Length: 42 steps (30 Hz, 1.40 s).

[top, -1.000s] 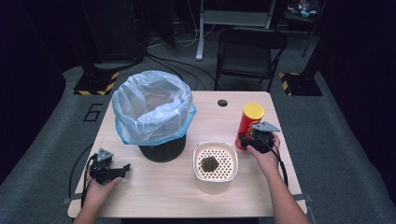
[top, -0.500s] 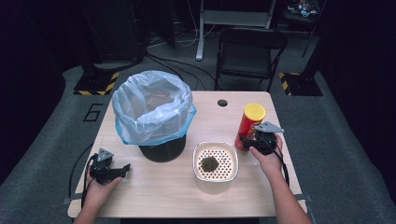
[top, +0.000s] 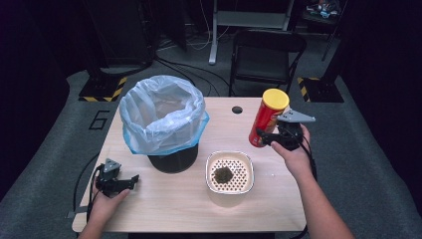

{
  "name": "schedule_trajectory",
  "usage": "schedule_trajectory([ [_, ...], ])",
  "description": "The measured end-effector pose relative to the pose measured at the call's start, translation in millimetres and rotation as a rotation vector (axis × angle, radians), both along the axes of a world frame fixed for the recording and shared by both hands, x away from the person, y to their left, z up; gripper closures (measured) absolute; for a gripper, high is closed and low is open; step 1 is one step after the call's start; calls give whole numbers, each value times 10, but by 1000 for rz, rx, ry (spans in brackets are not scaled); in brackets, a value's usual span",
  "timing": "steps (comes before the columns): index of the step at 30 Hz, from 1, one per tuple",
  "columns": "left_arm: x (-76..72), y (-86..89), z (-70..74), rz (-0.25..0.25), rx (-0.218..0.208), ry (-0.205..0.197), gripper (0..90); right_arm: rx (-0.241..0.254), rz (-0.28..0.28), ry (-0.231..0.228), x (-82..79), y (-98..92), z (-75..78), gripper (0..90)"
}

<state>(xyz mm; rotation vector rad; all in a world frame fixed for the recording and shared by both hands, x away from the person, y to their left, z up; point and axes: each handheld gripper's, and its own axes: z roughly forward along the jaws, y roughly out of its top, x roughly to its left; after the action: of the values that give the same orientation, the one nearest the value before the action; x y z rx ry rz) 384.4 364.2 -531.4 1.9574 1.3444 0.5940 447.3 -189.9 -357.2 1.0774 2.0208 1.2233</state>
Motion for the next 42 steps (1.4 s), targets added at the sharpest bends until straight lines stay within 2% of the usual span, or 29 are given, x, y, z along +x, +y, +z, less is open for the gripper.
schedule_trajectory([
  [7, -3, -1, 2, 0, 1, 5, 115, 4, 28, 6, 69, 90, 291, 240],
  [12, -3, -2, 1, 1, 0, 5, 115, 12, 51, 9, 64, 183, 522, 240],
  [18, -4, -3, 2, 1, -1, 7, 115, 20, 114, 7, 31, 356, 848, 240],
  [20, -4, -2, 2, 0, 0, 7, 115, 22, 132, 11, 20, 444, 943, 240],
  [21, -4, -4, 0, 1, -4, 7, 115, 6, 144, -1, 20, 484, 988, 240],
  [27, -3, -3, 0, 0, -3, 5, 115, -19, 200, -34, -4, 790, 1225, 240],
  [37, -7, -9, 0, 0, -8, 9, 115, 1, 265, -46, -17, 1214, 1512, 240],
  [40, -7, -8, 1, 0, -7, 9, 115, -4, 276, -65, -14, 1337, 1621, 240],
  [42, -9, -13, -2, 4, -14, 10, 115, 10, 286, -70, -13, 1421, 1682, 240],
])
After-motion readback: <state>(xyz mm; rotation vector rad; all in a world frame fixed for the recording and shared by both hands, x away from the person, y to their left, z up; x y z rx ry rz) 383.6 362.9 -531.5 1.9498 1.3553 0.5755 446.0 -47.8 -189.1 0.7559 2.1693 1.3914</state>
